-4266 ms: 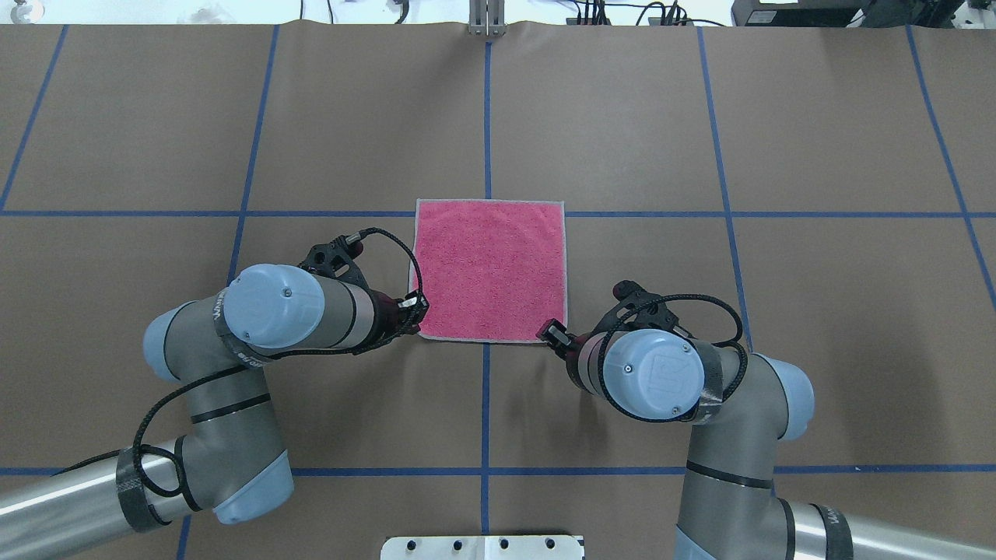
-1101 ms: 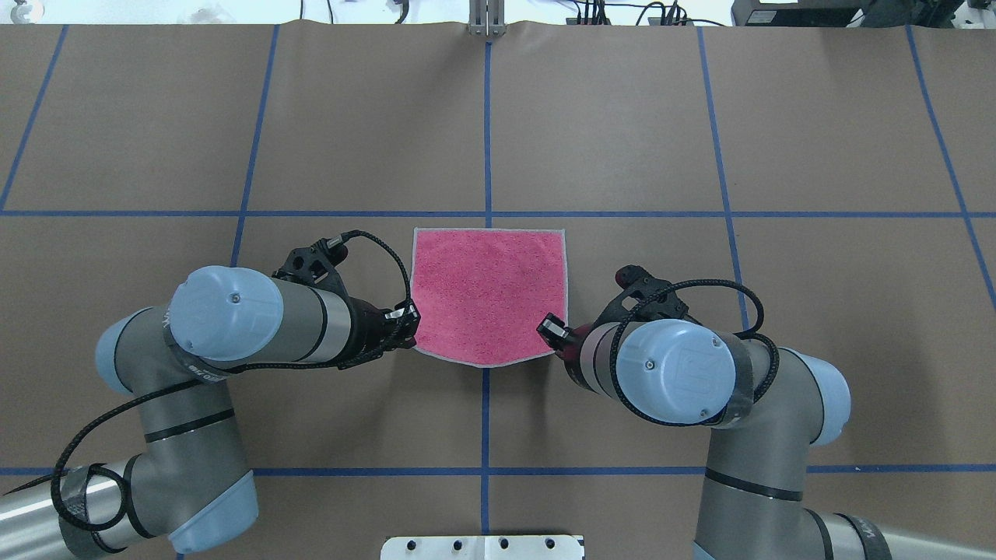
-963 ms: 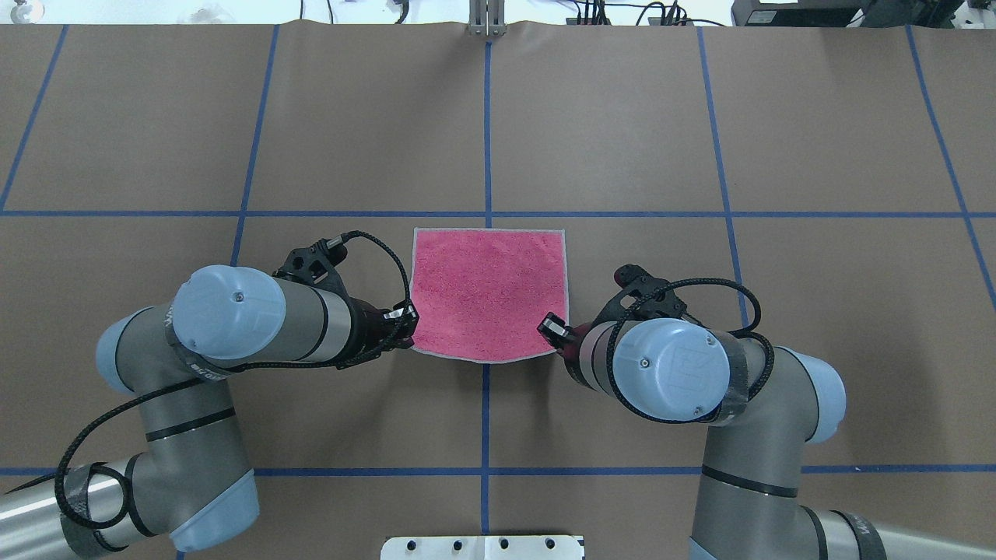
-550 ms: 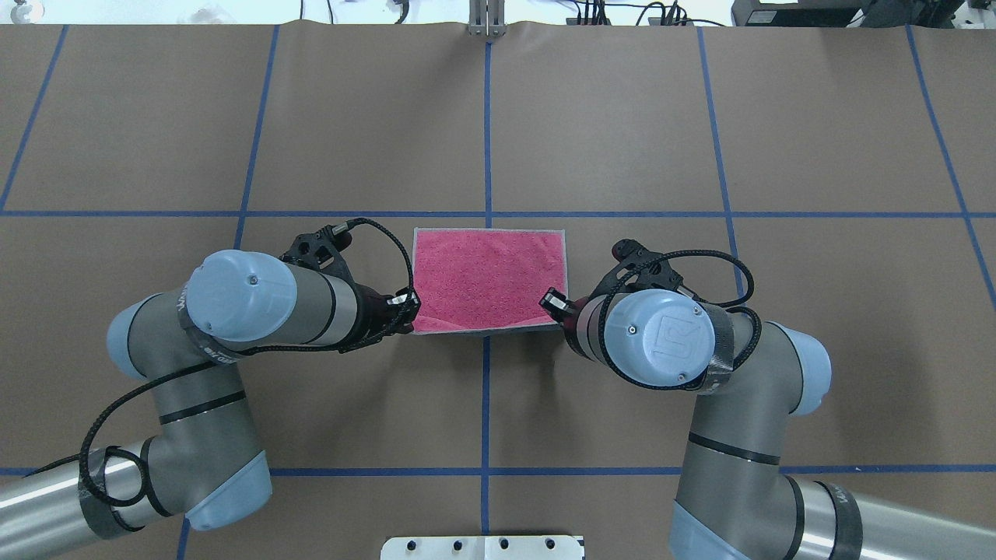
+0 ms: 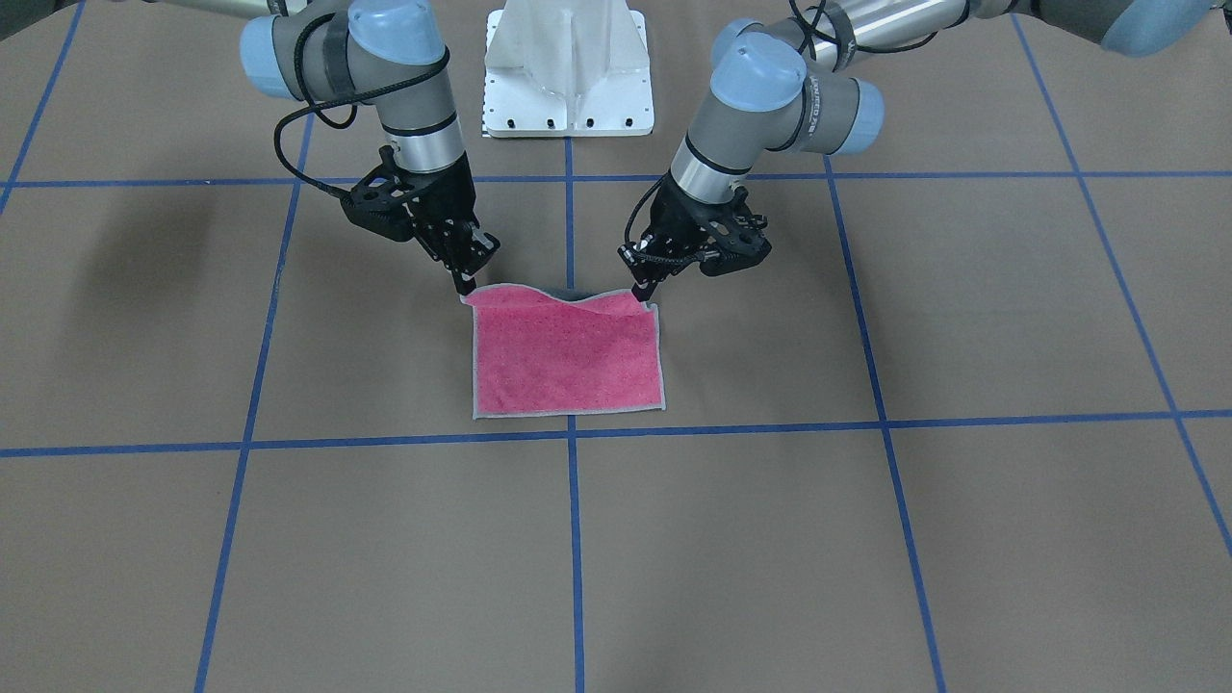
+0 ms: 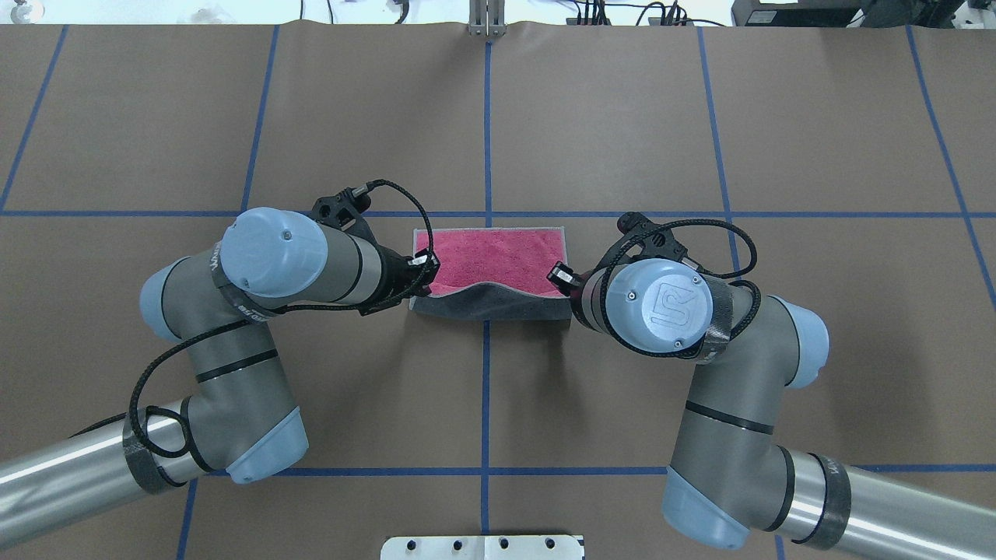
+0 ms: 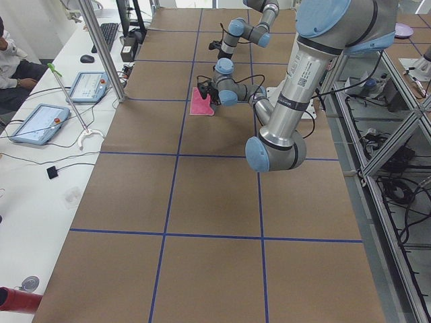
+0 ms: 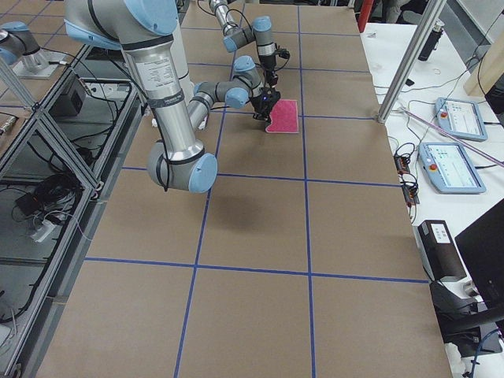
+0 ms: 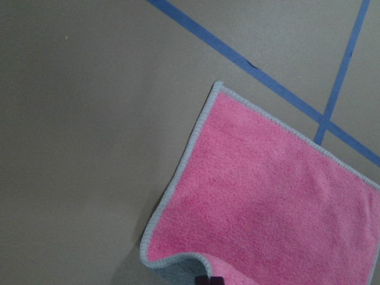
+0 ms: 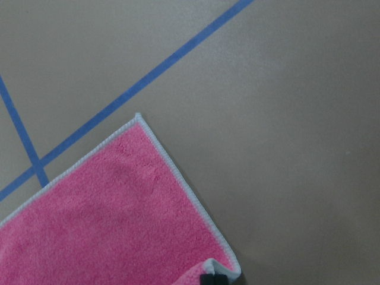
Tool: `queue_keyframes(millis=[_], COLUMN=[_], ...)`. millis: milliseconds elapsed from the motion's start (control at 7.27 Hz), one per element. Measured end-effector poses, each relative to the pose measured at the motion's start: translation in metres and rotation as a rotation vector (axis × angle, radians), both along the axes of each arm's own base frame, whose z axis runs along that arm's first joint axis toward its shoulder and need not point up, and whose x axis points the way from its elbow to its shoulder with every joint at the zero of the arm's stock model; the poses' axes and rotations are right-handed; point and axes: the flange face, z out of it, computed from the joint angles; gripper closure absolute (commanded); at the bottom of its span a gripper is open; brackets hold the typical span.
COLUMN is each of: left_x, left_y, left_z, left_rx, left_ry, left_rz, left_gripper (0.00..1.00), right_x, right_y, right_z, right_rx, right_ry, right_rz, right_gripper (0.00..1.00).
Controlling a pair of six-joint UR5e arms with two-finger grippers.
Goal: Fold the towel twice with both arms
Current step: 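Lift the near edge with both grippers and fold it over the far edge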
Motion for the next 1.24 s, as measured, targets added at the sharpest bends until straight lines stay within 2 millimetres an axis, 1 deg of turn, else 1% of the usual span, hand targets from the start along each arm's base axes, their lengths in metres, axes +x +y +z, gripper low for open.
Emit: queue_keyframes(millis=[275,413,688,1239], left_x=[-0.005,-0.005,0.001,0.005], left_y=[-0.013,-0.018,-0.028,-0.047], left_z=[0.002,0.005,0.004,0.008], left_rx=[0.016,0.018,0.017,0.021], left_ry=[-0.012,-0.019,-0.028,-0.050], left_rz=[-0.011,-0.016,-0.022,-0.035], left_gripper=[1.00,1.00,1.00,1.00], right_x=[0.002,-0.002,-0.008,-0.004], right_y=[-0.007,-0.013,-0.025,-0.037], right_z=[0.001,0.002,0.002,-0.003], right_rx=[0.001,-0.002,-0.005,-0.002], right_ry=[0.006,0.013,0.020,0.014], right_rz=[0.009,0.015,0.027,0.047], right_gripper=[1.00,1.00,1.00,1.00])
